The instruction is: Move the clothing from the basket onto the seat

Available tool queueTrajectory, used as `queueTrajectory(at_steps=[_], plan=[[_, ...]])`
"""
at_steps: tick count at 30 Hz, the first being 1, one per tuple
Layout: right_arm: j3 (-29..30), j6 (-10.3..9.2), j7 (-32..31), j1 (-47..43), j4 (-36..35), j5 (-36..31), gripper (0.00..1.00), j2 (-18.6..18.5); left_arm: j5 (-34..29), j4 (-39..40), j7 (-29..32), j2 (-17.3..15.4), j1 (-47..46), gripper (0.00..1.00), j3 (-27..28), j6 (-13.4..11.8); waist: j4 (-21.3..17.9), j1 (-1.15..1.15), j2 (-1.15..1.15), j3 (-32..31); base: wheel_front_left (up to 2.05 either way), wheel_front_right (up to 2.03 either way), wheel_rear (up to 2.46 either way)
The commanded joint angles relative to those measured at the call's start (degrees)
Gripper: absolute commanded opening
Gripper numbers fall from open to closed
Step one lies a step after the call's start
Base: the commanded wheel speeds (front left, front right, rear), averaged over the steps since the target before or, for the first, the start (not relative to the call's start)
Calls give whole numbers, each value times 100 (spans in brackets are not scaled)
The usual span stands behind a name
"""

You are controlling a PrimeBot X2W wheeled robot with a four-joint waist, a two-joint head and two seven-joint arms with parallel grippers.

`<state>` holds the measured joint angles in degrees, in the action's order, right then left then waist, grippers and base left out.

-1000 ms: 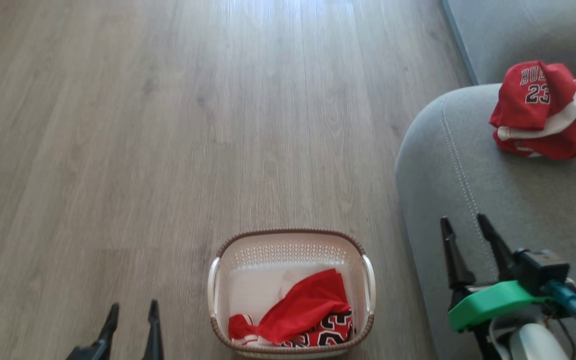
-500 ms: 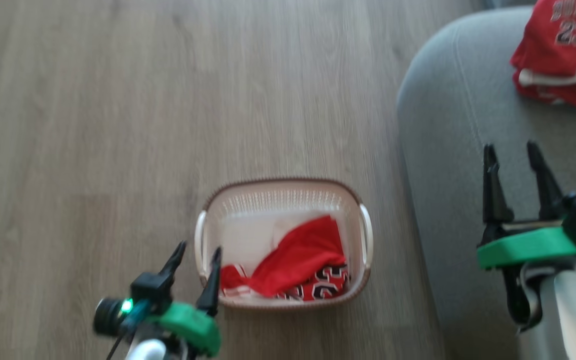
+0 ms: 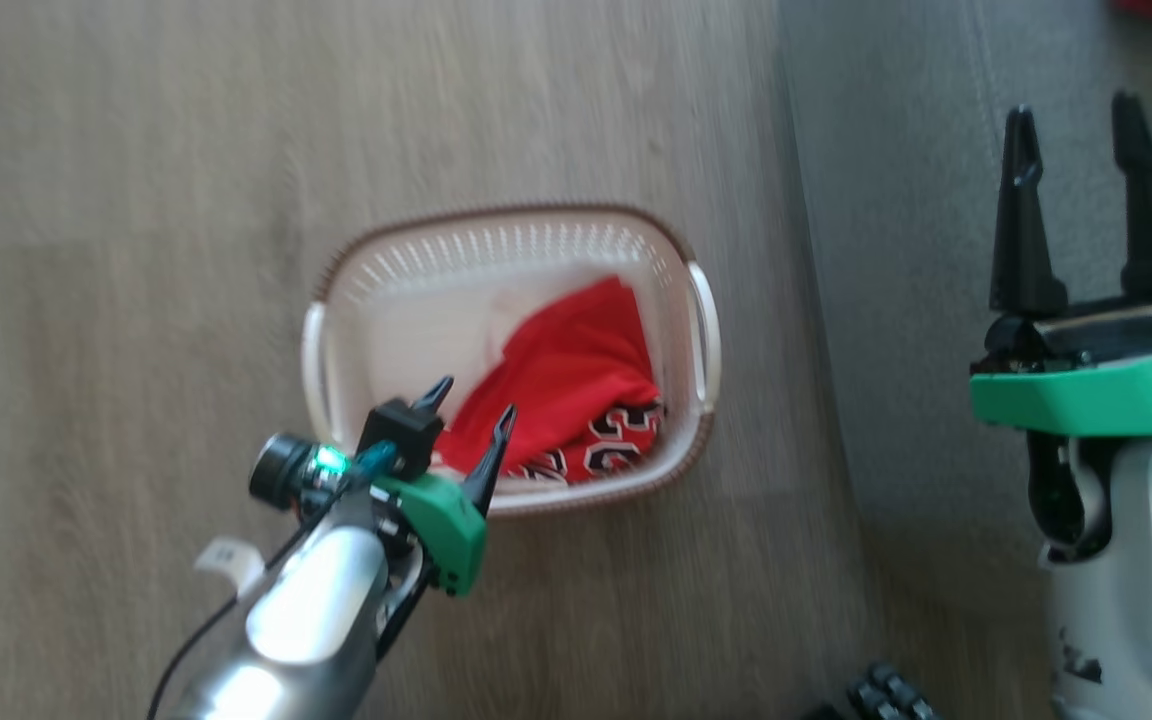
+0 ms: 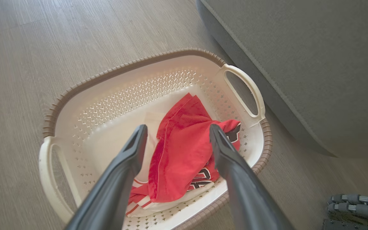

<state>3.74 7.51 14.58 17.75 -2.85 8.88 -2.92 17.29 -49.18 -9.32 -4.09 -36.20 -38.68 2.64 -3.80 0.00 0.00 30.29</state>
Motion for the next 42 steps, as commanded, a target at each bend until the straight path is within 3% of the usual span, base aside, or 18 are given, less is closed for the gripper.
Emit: queueTrajectory(at_steps=[1, 15, 30, 36, 37, 38, 40, 42], plan=[[-131, -2, 41, 102, -267, -4, 100, 4, -70, -69, -12, -22, -122, 100, 38, 46, -289, 0, 0, 534, 0, 0, 0], [-277, -2, 41, 379, -1068, 62, 100, 4, -339, -1578, 129, 105, -1172, 100, -608, 276, -755, 0, 0, 1571, 0, 0, 0], [-472, -2, 41, 520, -1370, 222, 100, 4, -329, -2004, 340, 120, -1821, 100, -1068, 365, -989, 0, 0, 2151, 0, 0, 0], [-458, -2, 41, 561, -1427, 272, 100, 4, -251, -2134, 416, 121, -2044, 100, -1116, 200, -1046, 0, 0, 2350, 0, 0, 0], [-455, -2, 41, 564, -1430, 279, 100, 4, -229, -2155, 424, 121, -2064, 90, -1114, 178, -1050, 0, 0, 2367, 0, 0, 0], [-451, -2, 41, 568, -1428, 286, 100, 4, -210, -2172, 420, 121, -2080, 50, -1116, 163, -1054, 0, 0, 2381, 0, 0, 0], [-440, -2, 41, 581, -1415, 294, 100, 4, -151, -2191, 382, 121, -2095, 0, -1105, 149, -1053, 0, 0, 2390, 0, 0, 0], [-425, -2, 41, 594, -1383, 300, 100, 4, -102, -2178, 297, 121, -2094, 0, -1114, 152, -1037, 0, 0, 2365, 0, 0, 0]])
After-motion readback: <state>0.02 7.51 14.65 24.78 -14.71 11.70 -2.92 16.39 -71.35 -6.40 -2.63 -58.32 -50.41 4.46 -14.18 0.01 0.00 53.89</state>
